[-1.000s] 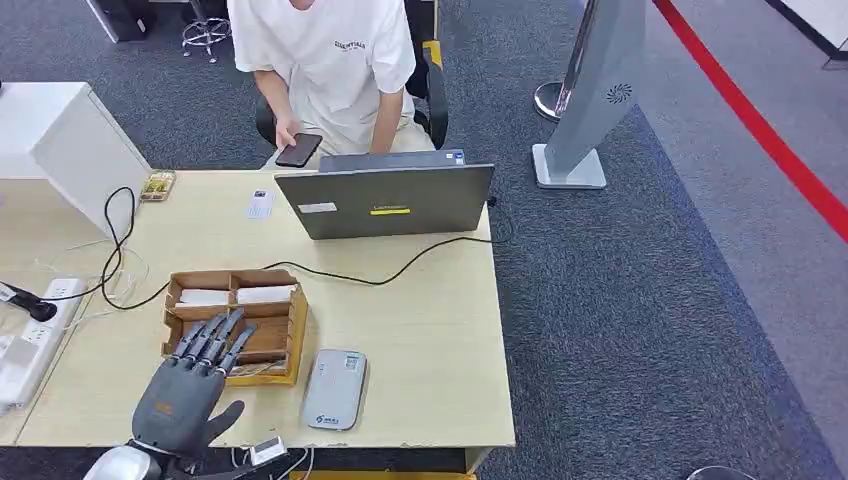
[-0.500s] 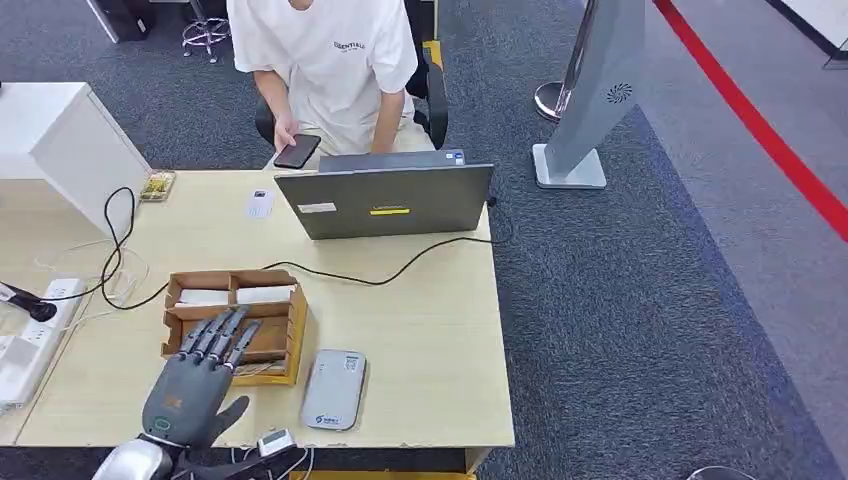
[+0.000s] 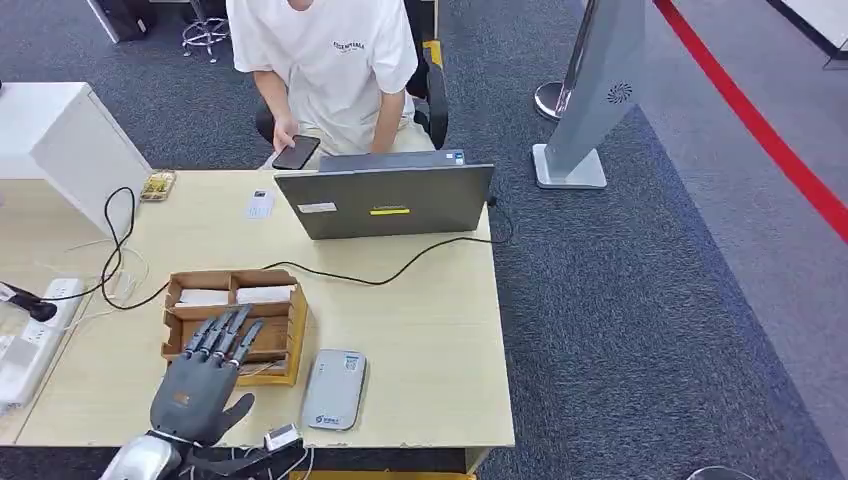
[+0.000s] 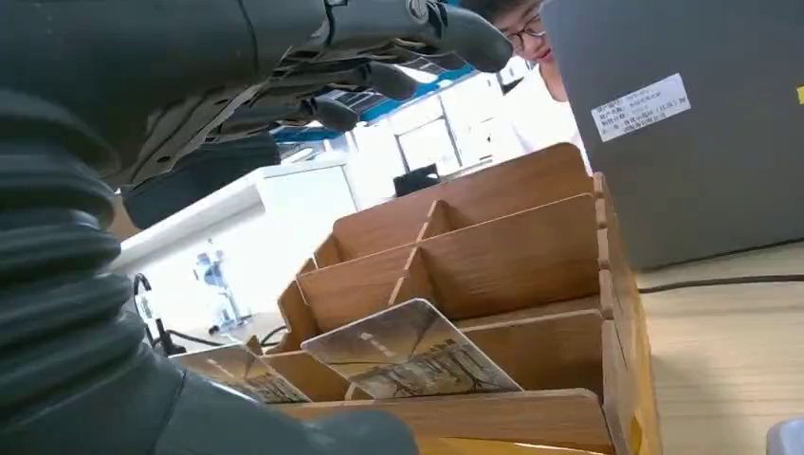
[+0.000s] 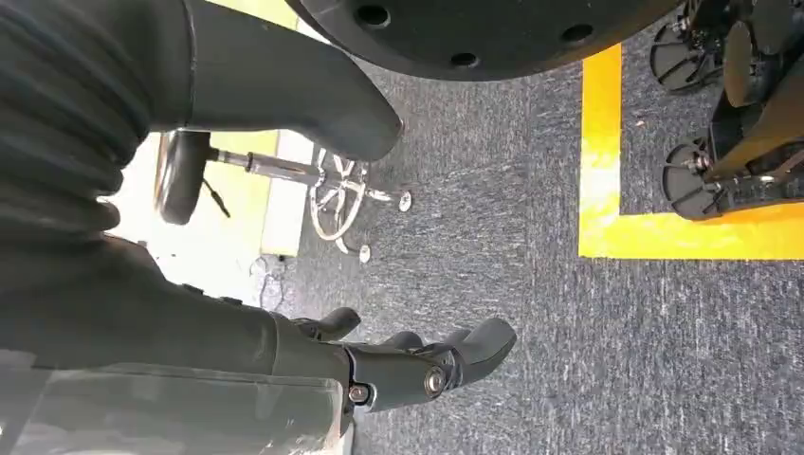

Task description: Pass the card to the sensor for recognition and then transmit it.

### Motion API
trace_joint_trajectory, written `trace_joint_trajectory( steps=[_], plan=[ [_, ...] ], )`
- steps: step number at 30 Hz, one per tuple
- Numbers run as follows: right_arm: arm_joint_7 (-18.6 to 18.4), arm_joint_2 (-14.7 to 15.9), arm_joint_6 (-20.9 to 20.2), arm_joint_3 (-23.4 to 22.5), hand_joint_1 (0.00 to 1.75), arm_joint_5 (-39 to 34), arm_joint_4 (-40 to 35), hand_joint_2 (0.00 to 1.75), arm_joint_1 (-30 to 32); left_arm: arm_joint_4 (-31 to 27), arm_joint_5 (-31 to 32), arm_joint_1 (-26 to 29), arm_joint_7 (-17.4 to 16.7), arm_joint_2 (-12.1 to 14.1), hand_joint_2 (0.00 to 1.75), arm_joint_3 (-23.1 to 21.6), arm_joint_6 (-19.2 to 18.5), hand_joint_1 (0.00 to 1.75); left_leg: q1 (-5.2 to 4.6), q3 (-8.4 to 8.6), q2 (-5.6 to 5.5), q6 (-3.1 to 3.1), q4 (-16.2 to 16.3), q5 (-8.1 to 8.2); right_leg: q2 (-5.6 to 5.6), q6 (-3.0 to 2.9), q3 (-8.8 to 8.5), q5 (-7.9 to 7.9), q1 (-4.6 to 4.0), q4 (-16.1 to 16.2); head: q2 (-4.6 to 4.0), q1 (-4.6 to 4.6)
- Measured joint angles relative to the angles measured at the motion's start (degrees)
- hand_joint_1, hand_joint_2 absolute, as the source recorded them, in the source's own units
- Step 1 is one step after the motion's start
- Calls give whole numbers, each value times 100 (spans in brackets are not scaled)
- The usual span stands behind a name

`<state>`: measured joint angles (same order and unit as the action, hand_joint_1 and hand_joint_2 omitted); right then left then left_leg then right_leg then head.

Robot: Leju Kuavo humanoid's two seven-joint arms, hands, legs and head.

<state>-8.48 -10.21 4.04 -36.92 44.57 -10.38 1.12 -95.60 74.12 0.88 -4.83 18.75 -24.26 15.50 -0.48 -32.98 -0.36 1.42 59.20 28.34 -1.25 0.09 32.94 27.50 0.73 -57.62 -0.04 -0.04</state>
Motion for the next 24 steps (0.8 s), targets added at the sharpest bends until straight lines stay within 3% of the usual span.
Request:
trace_joint_trajectory(
  steps=[24],
  plan=[
    [-9, 0, -26, -31, 0, 70, 0, 175, 2, 135, 262, -51, -282, -129, 175, -17, 116, 0, 0, 0, 0, 0, 0, 0, 0, 0, 0, 0, 0, 0, 0, 0]
  ],
)
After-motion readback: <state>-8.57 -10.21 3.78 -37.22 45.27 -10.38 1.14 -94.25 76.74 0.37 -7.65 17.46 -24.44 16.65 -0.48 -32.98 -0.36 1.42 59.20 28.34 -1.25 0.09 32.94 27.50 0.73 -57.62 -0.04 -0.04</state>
